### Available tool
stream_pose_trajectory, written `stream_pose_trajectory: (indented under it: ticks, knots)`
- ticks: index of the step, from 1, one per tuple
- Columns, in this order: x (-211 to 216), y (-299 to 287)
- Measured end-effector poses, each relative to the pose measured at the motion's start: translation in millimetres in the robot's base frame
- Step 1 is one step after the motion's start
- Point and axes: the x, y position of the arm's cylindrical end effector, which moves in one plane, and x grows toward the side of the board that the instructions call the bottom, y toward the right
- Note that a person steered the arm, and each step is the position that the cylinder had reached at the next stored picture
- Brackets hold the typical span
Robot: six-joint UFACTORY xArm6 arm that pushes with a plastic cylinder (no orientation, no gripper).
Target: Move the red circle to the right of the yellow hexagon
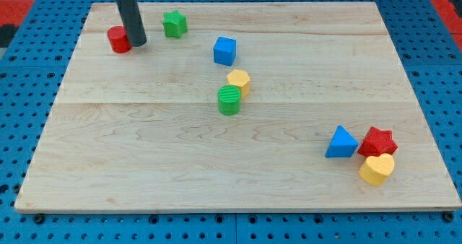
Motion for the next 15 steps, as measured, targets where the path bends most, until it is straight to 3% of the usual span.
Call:
stream_pose_trajectory:
  ticks: [2,5,7,8,10,12,15]
  knots:
    - [-21,9]
    - [11,-36]
    - [-31,-88]
    - [1,-100]
    - [64,-18]
    - [64,103]
    - [46,171]
